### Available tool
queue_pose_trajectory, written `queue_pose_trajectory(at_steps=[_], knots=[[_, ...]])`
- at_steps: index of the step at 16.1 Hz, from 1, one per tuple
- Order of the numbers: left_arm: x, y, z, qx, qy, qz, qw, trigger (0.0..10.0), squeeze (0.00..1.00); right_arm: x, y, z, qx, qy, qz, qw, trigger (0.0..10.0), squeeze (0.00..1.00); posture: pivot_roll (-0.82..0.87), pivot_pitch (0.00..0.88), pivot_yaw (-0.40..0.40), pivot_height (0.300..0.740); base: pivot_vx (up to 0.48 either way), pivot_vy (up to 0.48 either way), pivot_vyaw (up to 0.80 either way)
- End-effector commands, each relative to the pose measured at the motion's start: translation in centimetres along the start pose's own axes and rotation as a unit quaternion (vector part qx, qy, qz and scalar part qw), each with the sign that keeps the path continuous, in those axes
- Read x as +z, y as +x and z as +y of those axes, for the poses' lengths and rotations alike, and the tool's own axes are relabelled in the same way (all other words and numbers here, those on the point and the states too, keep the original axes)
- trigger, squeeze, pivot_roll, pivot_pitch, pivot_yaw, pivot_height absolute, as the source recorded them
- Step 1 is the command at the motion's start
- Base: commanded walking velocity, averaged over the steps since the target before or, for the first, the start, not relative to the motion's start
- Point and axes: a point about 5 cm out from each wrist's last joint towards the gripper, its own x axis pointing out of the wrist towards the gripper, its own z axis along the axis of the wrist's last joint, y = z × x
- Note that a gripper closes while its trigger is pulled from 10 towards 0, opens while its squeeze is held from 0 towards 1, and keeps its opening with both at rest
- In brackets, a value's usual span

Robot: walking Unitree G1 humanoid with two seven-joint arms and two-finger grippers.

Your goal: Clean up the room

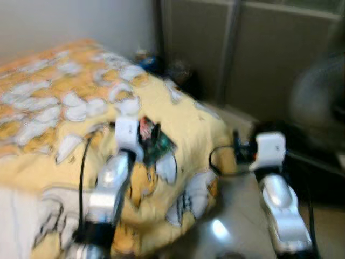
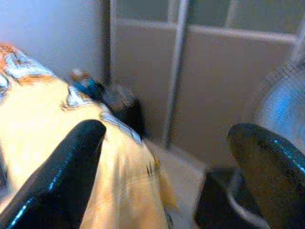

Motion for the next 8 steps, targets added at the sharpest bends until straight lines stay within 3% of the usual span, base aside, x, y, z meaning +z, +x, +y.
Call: queue_pose_trajectory(at_steps=[1, 6, 8], knots=[[-0.43, 0.05, 0.14, 0.003, 0.008, 0.016, 1.0, 10.0, 0.0, 0.51, 0.38, 0.25, 0.007, 0.001, -0.008, 1.0, 10.0, 0.0, -0.21, 0.0, 0.106, 0.74, 0.0, 0.0, 0.0], [-0.44, 0.16, 0.05, 0.0, 0.018, 0.014, 1.0, 10.0, 0.0, 0.46, 0.13, 0.11, 0.001, 0.003, -0.009, 1.0, 10.0, 0.0, -0.22, 0.0, 0.115, 0.74, 0.0, 0.0, 0.0], [-0.48, -0.01, -0.25, -0.003, 0.012, 0.011, 1.0, 10.0, 0.0, 0.33, -0.07, 0.11, 0.001, 0.003, -0.007, 1.0, 10.0, 0.0, -0.22, 0.0, 0.113, 0.74, 0.448, 0.0, 0.0]])
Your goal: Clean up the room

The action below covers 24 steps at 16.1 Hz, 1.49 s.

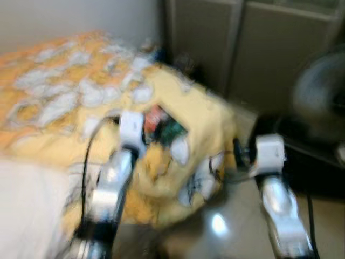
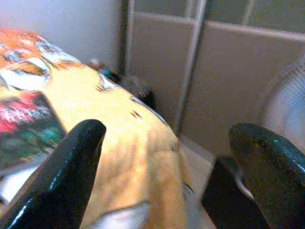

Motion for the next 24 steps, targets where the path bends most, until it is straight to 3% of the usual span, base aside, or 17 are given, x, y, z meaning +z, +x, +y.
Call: queue_pose_trajectory(at_steps=[1, 6, 12, 14, 17, 21, 24], knots=[[1.1, 0.6, -0.4, -0.001, -0.001, -0.013, 1.0, 10.0, 0.0, -0.2, -0.3, -0.1, -0.004, 0.006, 0.004, 1.0, 10.0, 0.0, -0.22, 0.0, 0.111, 0.74, 0.461, 0.0, 0.0], [0.9, 0.6, -2.4, -0.014, -0.012, -0.006, 1.0, 10.0, 0.0, -0.1, 0.0, -0.2, 0.003, 0.005, 0.006, 1.0, 10.0, 0.0, -0.22, 0.0, 0.101, 0.74, 0.469, 0.0, 0.0], [0.5, 0.4, -2.7, -0.009, -0.028, 0.007, 1.0, 10.0, 0.0, -0.3, -0.2, -0.1, 0.005, 0.006, 0.011, 1.0, 10.0, 0.0, -0.22, 0.0, 0.101, 0.74, 0.471, 0.0, 0.0], [0.3, 1.0, -2.9, 0.009, -0.035, 0.018, 0.999, 10.0, 0.0, -0.2, -0.8, 0.0, 0.013, 0.007, 0.014, 1.0, 10.0, 0.0, -0.24, 0.0, 0.091, 0.74, 0.358, 0.0, 0.0], [-2.7, 2.5, -0.7, 0.088, -0.074, 0.116, 0.987, 10.0, 0.0, -0.2, -2.1, -0.1, 0.028, -0.001, 0.025, 0.999, 10.0, 0.0, -0.26, 0.025, 0.07, 0.74, 0.0, 0.0, 0.0], [-3.4, 2.8, 1.2, 0.121, -0.082, 0.135, 0.98, 10.0, 0.0, -0.1, -4.8, -0.8, 0.034, -0.011, 0.049, 0.998, 10.0, 0.0, -0.3, 0.134, 0.055, 0.74, 0.0, 0.0, 0.0], [-5.3, 2.3, 1.5, 0.131, -0.153, 0.17, 0.965, 10.0, 0.0, -0.3, -6.3, -1.1, 0.038, -0.016, 0.072, 0.997, 10.0, 0.0, -0.31, 0.195, 0.047, 0.74, 0.0, 0.0, 0.0]])
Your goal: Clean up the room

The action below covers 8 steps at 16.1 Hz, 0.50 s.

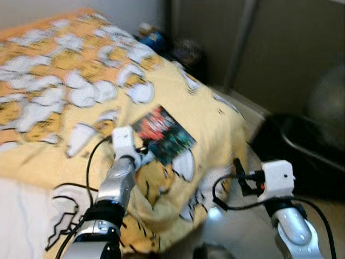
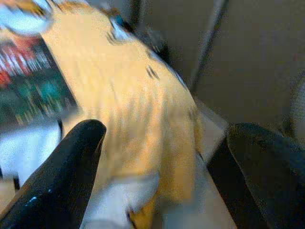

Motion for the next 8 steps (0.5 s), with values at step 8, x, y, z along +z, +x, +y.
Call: queue_pose_trajectory(at_steps=[8], knots=[[-4.5, -0.3, -2.2, -0.022, -0.154, 0.095, 0.983, 10.0, 0.0, 0.4, -2.1, 0.2, 0.011, 0.001, 0.027, 1.0, 10.0, 0.0, -0.33, 0.252, 0.038, 0.74, 0.0, 0.0, 0.0]])
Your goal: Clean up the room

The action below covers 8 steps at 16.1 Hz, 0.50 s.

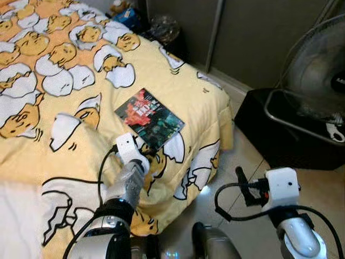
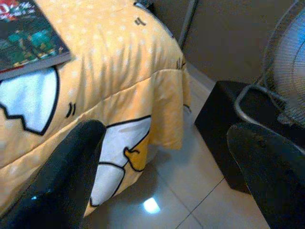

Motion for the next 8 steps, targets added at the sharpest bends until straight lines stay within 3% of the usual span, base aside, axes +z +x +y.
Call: queue_pose_trajectory(at_steps=[1, 3, 4, 8], knots=[[-3.2, -0.5, 1.0, 0.024, -0.047, 0.063, 0.997, 10.0, 0.0, 0.0, -0.5, 0.1, 0.003, 0.001, 0.008, 1.0, 10.0, 0.0, -0.33, 0.258, 0.038, 0.74, 0.0, 0.0, 0.0], [-3.0, -0.4, 0.8, 0.027, -0.109, 0.052, 0.992, 10.0, 0.0, 0.0, -0.8, 0.1, 0.003, 0.001, 0.012, 1.0, 10.0, 0.0, -0.35, 0.262, 0.038, 0.74, 0.0, 0.0, 0.0], [-2.7, -0.3, 0.3, 0.018, -0.118, 0.043, 0.992, 10.0, 0.0, 0.0, -0.8, 0.1, 0.003, 0.001, 0.014, 1.0, 10.0, 0.0, -0.35, 0.261, 0.038, 0.74, 0.0, 0.0, 0.0], [-1.5, -0.4, -1.3, -0.021, -0.059, 0.002, 0.998, 10.0, 0.0, -0.1, -1.0, 0.0, 0.003, -0.002, 0.019, 1.0, 10.0, 0.0, -0.35, 0.255, 0.037, 0.74, 0.0, 0.0, 0.0]])
